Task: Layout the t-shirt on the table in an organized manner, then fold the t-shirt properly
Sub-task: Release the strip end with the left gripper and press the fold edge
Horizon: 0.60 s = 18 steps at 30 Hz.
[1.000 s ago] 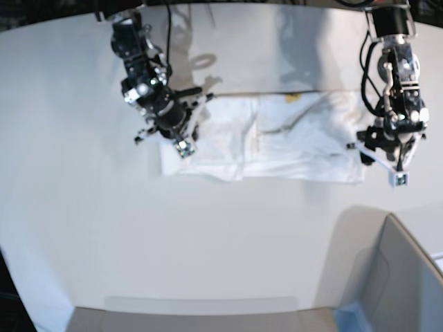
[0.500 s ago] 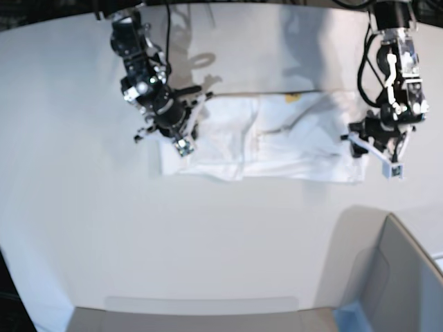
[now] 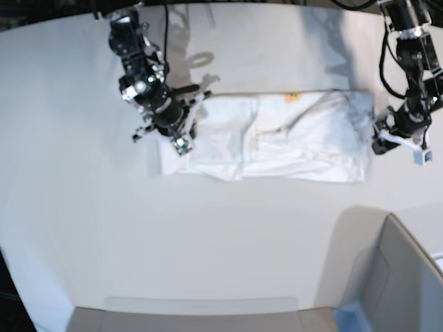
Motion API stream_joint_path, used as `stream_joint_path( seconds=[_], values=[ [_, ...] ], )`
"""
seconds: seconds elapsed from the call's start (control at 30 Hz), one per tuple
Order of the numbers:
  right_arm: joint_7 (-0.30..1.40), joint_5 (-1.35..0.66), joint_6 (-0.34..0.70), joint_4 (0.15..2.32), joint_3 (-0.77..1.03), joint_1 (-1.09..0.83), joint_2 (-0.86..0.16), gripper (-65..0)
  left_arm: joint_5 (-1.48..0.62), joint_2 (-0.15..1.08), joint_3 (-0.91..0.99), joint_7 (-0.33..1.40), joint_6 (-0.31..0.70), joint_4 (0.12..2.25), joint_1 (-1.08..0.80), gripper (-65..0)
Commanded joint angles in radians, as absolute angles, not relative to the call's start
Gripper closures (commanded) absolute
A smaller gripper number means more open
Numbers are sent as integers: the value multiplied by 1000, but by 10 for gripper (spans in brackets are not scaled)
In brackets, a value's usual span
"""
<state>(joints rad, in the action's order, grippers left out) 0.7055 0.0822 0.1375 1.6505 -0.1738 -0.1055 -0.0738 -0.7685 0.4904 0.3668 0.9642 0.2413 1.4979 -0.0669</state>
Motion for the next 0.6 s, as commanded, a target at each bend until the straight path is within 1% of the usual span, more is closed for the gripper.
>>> stream_joint_path(
  seconds=[0.0,0.2,0.33,0.4,0.43,0.5,0.57],
  values=[
    [702,84,136,1667,-173,-102,-74,0,-776,506,372,954,249,1508,-61,-313],
    [702,87,136,1667,-173,-102,-74,0,-773,486,369,943,254,1474,-61,-303],
    [702,87,136,1667,-173,-102,-74,0,-771,478,369,911,254,1411,-61,-213],
    [702,87,136,1667,-173,-102,-74,0,-771,453,369,874,254,1362,-59,-177],
    [702,87,136,1667,-173,-102,-74,0,-771,453,369,868,254,1340,-59,-170],
    [702,87,136,1667,-173,-102,-74,0,-771,452,369,849,254,1320,-59,-175],
    [702,87,136,1667,-173,-102,-74,0,-771,452,369,848,254,1320,-59,-193]
  ],
)
